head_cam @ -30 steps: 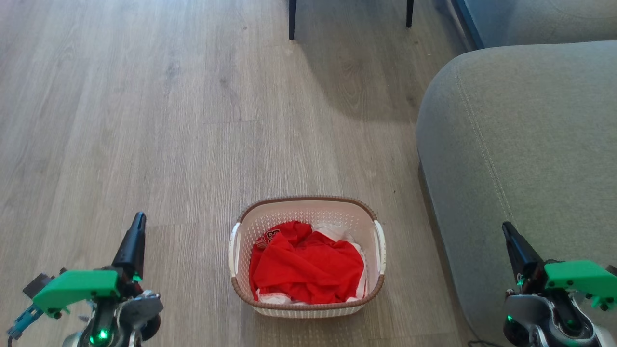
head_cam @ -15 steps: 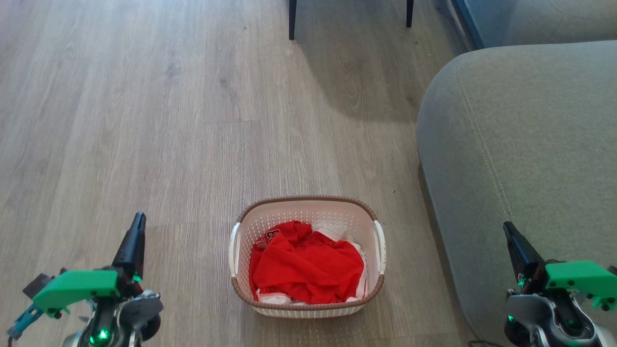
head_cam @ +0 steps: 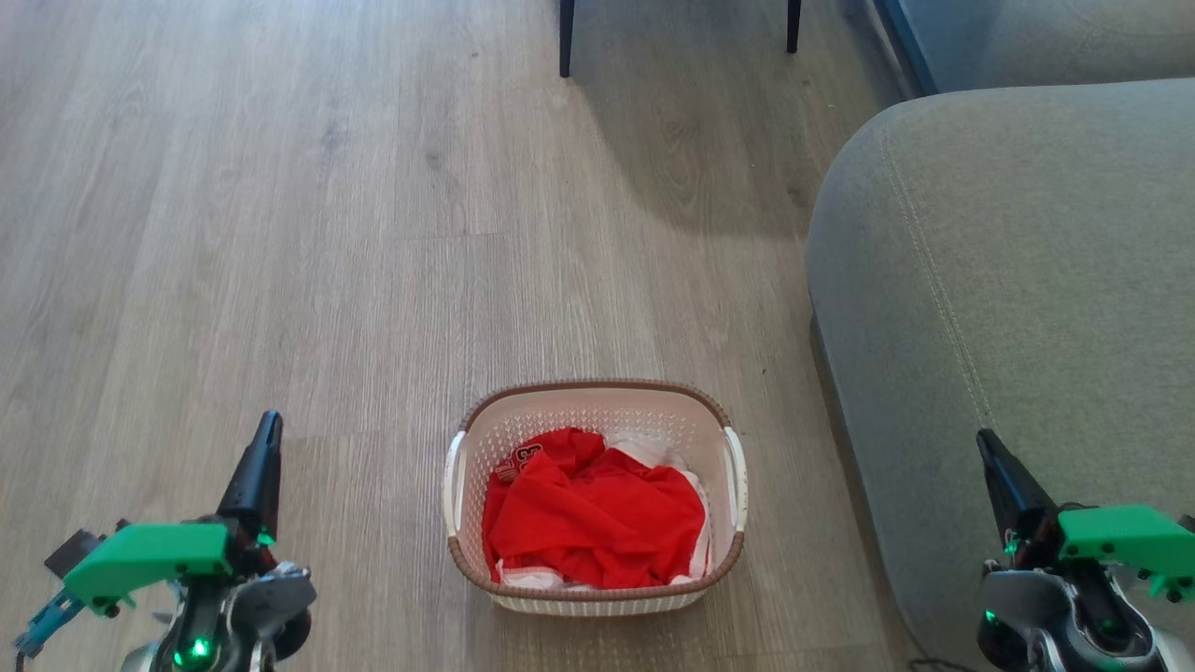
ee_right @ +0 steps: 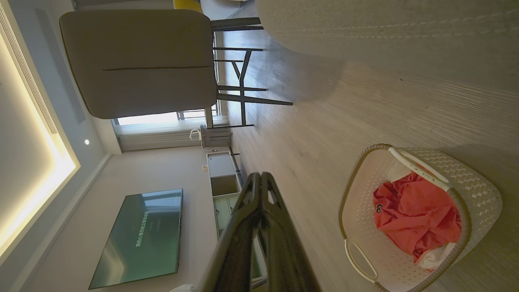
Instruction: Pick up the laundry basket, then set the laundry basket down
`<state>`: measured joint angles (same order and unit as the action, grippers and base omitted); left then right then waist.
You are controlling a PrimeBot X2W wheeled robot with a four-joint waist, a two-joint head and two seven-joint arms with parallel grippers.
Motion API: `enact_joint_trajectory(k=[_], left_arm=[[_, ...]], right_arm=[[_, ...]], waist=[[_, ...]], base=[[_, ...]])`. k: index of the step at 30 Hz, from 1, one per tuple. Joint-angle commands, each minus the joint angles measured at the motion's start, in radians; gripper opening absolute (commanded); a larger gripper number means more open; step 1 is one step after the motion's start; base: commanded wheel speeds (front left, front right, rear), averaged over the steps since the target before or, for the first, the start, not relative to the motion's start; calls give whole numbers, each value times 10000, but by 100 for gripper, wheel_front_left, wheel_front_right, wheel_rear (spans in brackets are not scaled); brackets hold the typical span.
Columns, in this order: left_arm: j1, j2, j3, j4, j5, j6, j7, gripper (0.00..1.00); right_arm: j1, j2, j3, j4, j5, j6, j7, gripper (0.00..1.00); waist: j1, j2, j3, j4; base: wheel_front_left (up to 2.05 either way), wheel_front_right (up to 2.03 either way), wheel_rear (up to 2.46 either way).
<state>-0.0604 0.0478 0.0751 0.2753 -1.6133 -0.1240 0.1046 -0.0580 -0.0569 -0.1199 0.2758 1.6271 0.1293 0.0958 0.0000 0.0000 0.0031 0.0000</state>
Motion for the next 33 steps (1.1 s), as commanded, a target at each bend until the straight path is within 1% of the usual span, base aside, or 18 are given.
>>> enact_joint_trajectory(k=[1, 33], left_arm=[[-474, 50, 360, -302, 25, -67, 64, 0], [-476, 40, 376, -301, 38, -67, 77, 0]], right_arm=[[-489, -21, 178, -317, -89, 14, 81, 0], [-493, 11, 131, -314, -128, 14, 119, 0]], waist=[[0, 0, 0, 0], [0, 0, 0, 0]], base=[[0, 0, 0], [0, 0, 0]])
